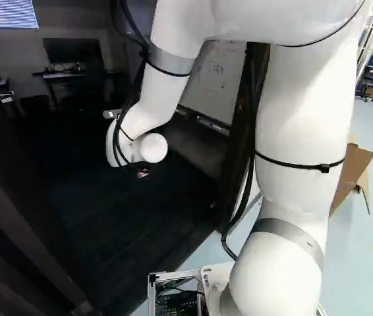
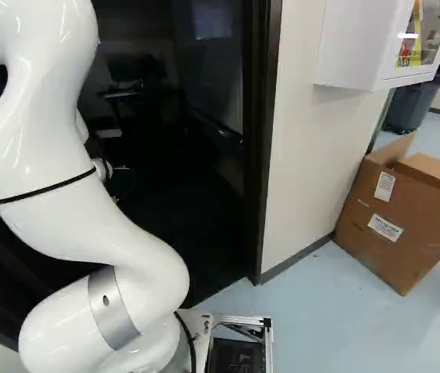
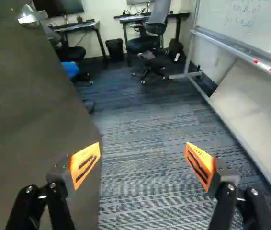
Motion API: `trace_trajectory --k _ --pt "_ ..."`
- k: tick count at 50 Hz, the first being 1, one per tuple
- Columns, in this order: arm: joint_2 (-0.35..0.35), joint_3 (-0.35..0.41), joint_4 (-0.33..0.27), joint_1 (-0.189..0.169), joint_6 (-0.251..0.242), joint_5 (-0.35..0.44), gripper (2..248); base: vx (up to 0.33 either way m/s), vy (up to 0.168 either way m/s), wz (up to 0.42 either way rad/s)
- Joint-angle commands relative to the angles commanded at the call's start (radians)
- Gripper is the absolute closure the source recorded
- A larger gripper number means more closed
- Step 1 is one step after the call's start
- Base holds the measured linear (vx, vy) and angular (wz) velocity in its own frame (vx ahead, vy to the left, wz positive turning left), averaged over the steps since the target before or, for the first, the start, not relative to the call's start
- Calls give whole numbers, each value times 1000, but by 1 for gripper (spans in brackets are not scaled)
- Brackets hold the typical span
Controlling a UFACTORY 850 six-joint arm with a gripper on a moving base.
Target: Open the door and move inside
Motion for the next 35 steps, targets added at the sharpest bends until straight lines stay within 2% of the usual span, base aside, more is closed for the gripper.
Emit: trace_trajectory --k 15,35 --pt "62 71 -45 -26 0 22 3 0 0 0" --pt "156 174 -75 -59 0 75 3 0 0 0"
